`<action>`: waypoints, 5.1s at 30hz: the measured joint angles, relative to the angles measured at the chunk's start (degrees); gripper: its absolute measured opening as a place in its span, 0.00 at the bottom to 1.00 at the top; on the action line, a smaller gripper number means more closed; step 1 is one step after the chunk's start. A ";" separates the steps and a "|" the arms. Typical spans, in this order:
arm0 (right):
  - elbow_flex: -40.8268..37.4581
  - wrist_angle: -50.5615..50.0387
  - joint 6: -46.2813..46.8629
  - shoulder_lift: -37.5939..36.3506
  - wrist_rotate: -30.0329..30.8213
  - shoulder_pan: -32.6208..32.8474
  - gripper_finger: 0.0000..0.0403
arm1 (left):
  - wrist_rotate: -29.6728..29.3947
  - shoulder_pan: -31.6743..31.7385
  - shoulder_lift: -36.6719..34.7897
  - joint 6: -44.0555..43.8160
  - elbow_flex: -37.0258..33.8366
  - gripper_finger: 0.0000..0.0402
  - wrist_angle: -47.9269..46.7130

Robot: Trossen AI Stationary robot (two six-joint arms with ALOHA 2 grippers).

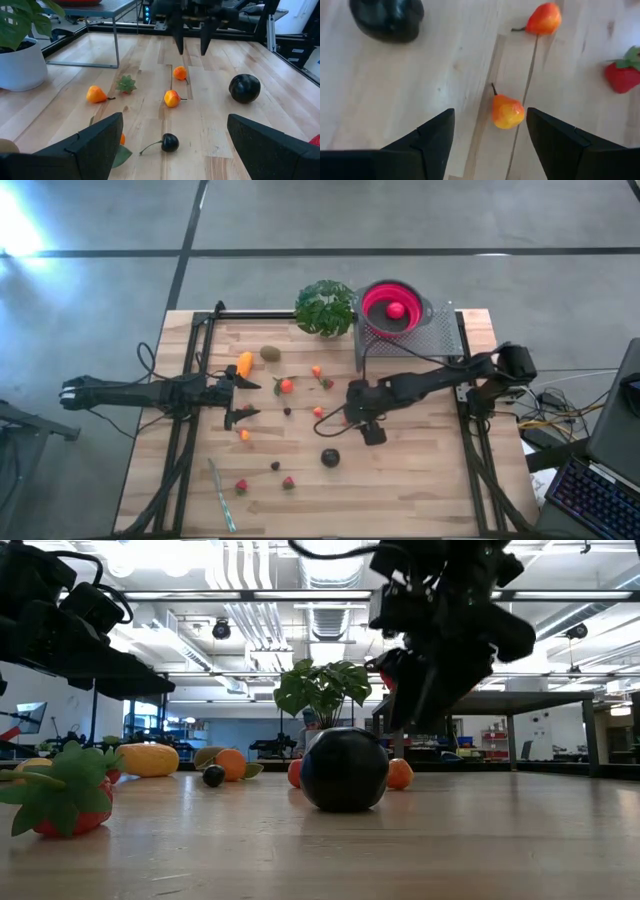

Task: Pick & Place Fruit
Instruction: Put the pear into the red strainer bowl on the shelf

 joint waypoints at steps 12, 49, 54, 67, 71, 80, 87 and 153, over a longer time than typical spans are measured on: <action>0.01 2.20 -1.70 2.17 0.02 -3.13 0.66 | 0.00 0.00 0.00 0.00 0.00 0.91 0.00; -8.42 15.46 0.07 2.28 -0.59 -3.37 0.57 | 0.00 0.00 0.00 -0.01 0.00 0.91 0.00; -9.26 17.79 1.51 4.20 -0.72 -3.35 0.54 | 0.02 0.00 0.00 0.00 0.00 0.91 0.00; -8.89 18.19 1.18 6.32 -0.77 -3.32 0.51 | 0.00 0.00 0.02 -0.01 0.00 0.91 0.02; -8.93 18.09 1.20 6.30 -1.83 -3.35 0.43 | 0.00 0.00 0.02 0.00 0.00 0.91 0.02; -8.95 18.04 1.18 6.28 -2.08 -3.35 0.30 | 0.00 0.00 0.02 0.00 0.00 0.91 0.04; -8.95 18.04 1.16 6.28 -2.08 -3.35 0.34 | 0.00 0.00 0.02 0.00 0.00 0.91 0.04; 23.18 -20.25 -4.31 -4.77 2.47 -51.34 0.30 | 0.01 0.00 0.02 -0.02 0.00 0.91 0.00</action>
